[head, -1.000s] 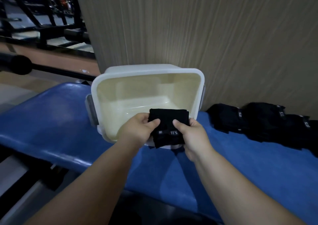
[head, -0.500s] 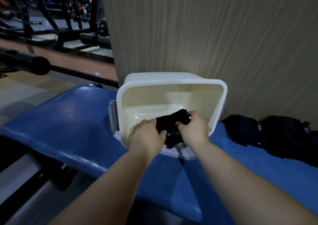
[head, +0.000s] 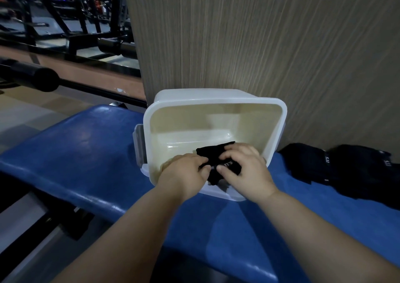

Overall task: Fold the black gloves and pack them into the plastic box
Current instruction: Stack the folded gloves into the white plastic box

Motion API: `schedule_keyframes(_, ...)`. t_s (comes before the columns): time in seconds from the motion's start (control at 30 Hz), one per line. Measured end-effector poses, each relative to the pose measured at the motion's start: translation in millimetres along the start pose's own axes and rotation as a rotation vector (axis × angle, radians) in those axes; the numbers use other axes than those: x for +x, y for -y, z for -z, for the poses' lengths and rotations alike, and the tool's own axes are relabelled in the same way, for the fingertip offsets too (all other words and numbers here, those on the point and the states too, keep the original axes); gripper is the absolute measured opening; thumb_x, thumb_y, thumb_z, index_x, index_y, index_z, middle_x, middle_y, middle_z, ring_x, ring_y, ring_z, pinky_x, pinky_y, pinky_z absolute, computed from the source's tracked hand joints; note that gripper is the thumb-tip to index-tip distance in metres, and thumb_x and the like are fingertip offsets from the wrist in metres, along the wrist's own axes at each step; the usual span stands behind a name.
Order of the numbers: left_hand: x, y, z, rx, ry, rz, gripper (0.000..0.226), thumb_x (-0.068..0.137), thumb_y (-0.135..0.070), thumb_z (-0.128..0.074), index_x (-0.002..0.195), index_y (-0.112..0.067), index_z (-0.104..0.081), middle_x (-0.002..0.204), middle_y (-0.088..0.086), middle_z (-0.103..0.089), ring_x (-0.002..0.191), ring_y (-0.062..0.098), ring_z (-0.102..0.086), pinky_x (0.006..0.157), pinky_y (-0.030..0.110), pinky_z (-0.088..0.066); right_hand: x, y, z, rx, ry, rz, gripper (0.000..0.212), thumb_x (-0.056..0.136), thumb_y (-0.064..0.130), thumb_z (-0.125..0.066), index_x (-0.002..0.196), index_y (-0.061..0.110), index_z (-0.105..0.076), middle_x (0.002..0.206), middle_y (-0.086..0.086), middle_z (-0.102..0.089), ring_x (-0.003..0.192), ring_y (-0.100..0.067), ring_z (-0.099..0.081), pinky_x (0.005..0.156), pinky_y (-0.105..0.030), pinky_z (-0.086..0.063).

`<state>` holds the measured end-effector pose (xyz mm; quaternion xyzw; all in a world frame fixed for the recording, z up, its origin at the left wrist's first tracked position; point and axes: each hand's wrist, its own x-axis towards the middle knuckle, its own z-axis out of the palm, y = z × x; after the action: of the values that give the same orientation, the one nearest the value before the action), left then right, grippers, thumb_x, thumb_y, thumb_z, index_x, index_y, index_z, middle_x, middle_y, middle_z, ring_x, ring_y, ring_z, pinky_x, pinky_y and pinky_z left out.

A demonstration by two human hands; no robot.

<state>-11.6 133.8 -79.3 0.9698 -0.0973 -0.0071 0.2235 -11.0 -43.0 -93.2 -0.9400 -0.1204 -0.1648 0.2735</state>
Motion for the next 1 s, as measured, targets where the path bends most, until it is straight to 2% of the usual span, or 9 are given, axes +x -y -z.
schedule_keyframes(0.1,3.9,1.3,3.1,0.016,0.059,0.026,0.039,0.096,-0.036,-0.038,0.132,-0.036,-0.052,0.136,-0.009,-0.054,0.125,0.017,-0.047,0.102,0.032,-0.037,-2.5,-4.7,2.5,-0.041,0.160,0.040,0.049,0.075,0.057,-0.059,0.117,0.032,-0.065,0.134,0.014,-0.051,0.134,-0.008,-0.034,0.112,-0.037,-0.026)
schedule_keyframes(0.2,7.4,2.1,3.5,0.017,0.108,0.040,0.042,0.097,-0.037,-0.037,0.138,-0.039,-0.045,0.138,-0.010,-0.052,0.127,0.015,-0.045,0.105,0.031,-0.033,1.4,-8.9,0.7,-0.109,0.198,0.024,0.050,0.085,0.049,-0.064,0.130,0.030,-0.056,0.142,0.011,-0.048,0.139,-0.010,-0.030,0.115,-0.038,-0.024)
schedule_keyframes(0.37,15.2,-6.1,-3.0,0.036,0.097,0.035,0.038,0.100,-0.035,-0.033,0.135,-0.035,-0.046,0.127,-0.007,-0.059,0.117,0.017,-0.052,0.102,0.031,-0.034,16.3,-12.6,-4.7,-0.152,0.318,-0.042,0.055,0.094,0.040,-0.053,0.144,0.022,-0.041,0.154,0.004,-0.032,0.145,-0.012,-0.017,0.118,-0.030,-0.019)
schedule_keyframes(0.5,23.7,-10.5,-8.7,0.041,0.046,0.053,0.031,0.099,-0.032,-0.033,0.123,-0.028,-0.052,0.108,-0.003,-0.062,0.102,0.021,-0.056,0.094,0.031,-0.039,29.6,-15.8,-6.1,-0.209,0.354,-0.046,0.056,0.097,0.037,-0.048,0.148,0.020,-0.034,0.157,0.004,-0.026,0.147,-0.013,-0.010,0.119,-0.028,-0.012)
schedule_keyframes(0.7,36.1,-15.0,-14.6,0.059,0.021,0.090,0.031,0.099,-0.033,-0.032,0.124,-0.029,-0.051,0.109,-0.003,-0.061,0.101,0.021,-0.056,0.091,0.032,-0.039,41.9,-18.3,-6.3,-0.322,0.385,-0.031,0.055,0.101,0.038,-0.039,0.150,0.019,-0.027,0.159,0.003,-0.019,0.148,-0.015,-0.003,0.119,-0.028,-0.005)
schedule_keyframes(0.9,41.7,-15.4,-23.0,0.059,-0.035,0.113,0.027,0.097,-0.035,-0.033,0.116,-0.030,-0.053,0.105,-0.007,-0.065,0.100,0.018,-0.058,0.090,0.031,-0.039,46.6,-20.2,-1.6,-0.320,0.369,-0.017,0.051,0.101,0.032,-0.040,0.149,0.020,-0.030,0.158,0.004,-0.022,0.147,-0.015,-0.010,0.115,-0.023,-0.005)
schedule_keyframes(1.0,41.6,-17.4,-24.1,0.080,-0.047,0.117,0.028,0.098,-0.037,-0.032,0.118,-0.032,-0.052,0.108,-0.009,-0.064,0.103,0.018,-0.058,0.091,0.031,-0.038,47.2,-21.0,0.4,-0.318,0.439,-0.038,0.054,0.101,0.037,-0.037,0.152,0.022,-0.023,0.160,0.006,-0.015,0.148,-0.011,-0.005,0.117,-0.025,-0.005)
